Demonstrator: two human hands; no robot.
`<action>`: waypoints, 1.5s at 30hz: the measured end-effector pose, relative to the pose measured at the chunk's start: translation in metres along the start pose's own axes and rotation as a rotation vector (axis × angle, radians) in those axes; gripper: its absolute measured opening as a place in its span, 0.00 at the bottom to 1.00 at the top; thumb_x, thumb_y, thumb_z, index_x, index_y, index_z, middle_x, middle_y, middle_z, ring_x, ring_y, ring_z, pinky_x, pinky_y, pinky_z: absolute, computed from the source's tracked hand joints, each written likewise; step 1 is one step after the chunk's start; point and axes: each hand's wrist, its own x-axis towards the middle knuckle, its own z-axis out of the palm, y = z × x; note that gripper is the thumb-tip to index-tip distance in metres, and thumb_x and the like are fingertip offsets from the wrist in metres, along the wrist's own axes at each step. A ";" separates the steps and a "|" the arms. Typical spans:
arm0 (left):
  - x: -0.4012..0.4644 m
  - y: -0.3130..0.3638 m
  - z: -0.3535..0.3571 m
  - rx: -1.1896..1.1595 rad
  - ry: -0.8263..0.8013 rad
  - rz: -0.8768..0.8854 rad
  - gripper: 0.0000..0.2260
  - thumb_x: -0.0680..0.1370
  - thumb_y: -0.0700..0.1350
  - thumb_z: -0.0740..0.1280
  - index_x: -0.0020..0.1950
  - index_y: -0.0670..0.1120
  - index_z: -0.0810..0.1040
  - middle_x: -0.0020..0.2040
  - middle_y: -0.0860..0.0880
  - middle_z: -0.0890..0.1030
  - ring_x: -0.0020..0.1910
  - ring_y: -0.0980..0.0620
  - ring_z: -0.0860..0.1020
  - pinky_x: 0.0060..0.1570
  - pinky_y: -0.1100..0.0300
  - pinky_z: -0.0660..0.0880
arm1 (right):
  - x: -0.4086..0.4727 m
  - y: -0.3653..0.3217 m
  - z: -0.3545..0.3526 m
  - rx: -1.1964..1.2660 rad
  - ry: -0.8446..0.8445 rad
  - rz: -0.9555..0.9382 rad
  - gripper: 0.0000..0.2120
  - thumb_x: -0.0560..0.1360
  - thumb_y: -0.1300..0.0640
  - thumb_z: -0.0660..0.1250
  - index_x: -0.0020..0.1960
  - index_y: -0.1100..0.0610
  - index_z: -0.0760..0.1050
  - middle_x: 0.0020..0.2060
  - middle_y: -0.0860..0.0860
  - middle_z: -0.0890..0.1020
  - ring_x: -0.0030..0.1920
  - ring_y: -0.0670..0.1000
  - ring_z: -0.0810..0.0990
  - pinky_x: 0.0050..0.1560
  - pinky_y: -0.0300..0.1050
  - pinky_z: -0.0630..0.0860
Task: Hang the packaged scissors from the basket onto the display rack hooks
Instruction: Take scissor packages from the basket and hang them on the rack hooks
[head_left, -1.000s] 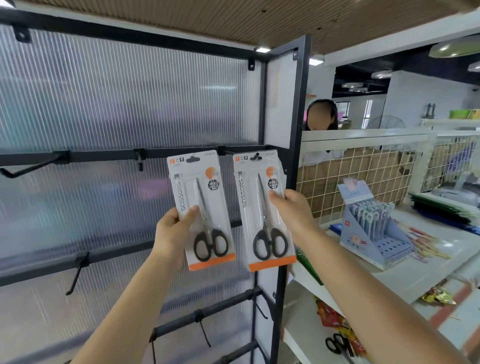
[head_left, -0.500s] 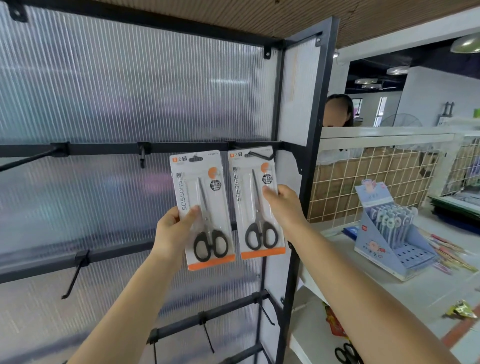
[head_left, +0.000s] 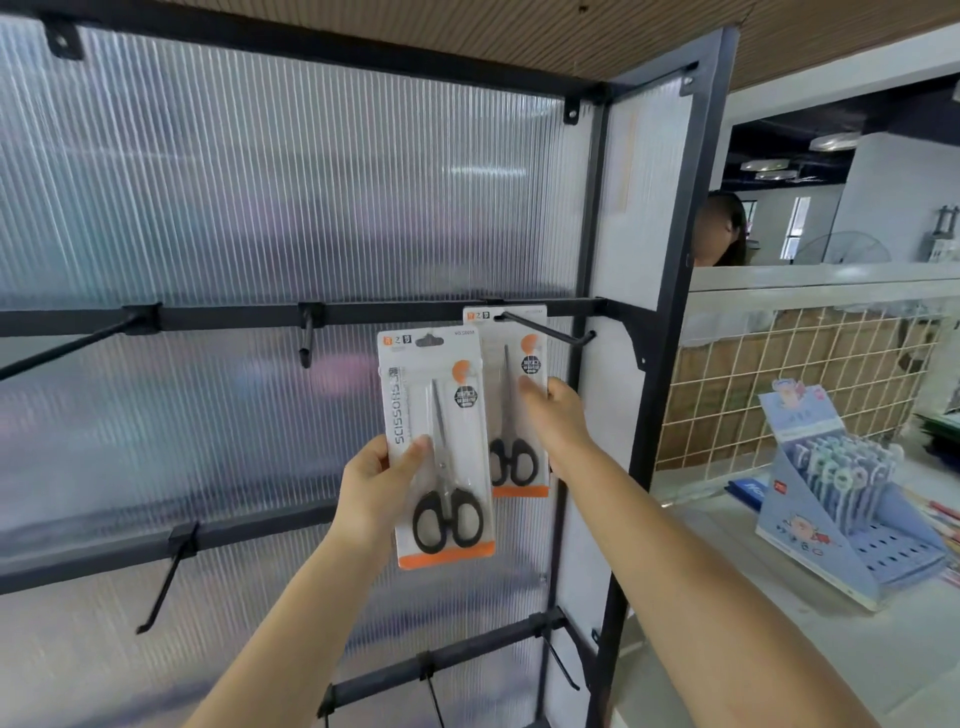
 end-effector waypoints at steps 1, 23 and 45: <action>-0.001 0.001 0.001 0.006 0.001 0.001 0.06 0.78 0.44 0.65 0.43 0.45 0.75 0.48 0.44 0.83 0.47 0.44 0.82 0.48 0.49 0.79 | 0.001 0.000 0.000 -0.009 0.000 -0.002 0.08 0.79 0.52 0.59 0.51 0.57 0.72 0.41 0.49 0.75 0.42 0.48 0.73 0.41 0.42 0.68; -0.079 0.000 0.044 0.025 -0.205 0.133 0.06 0.77 0.43 0.66 0.50 0.42 0.78 0.47 0.45 0.84 0.48 0.45 0.82 0.46 0.51 0.79 | -0.106 -0.061 -0.110 -0.136 -0.232 -0.452 0.04 0.77 0.51 0.65 0.50 0.50 0.74 0.40 0.44 0.82 0.41 0.38 0.80 0.44 0.34 0.75; -0.077 -0.004 0.046 0.047 -0.411 0.080 0.04 0.76 0.39 0.66 0.46 0.38 0.78 0.35 0.48 0.83 0.33 0.55 0.82 0.34 0.63 0.79 | -0.066 -0.073 -0.110 -0.126 -0.135 -0.308 0.07 0.79 0.53 0.63 0.48 0.55 0.77 0.35 0.48 0.80 0.32 0.34 0.77 0.32 0.32 0.71</action>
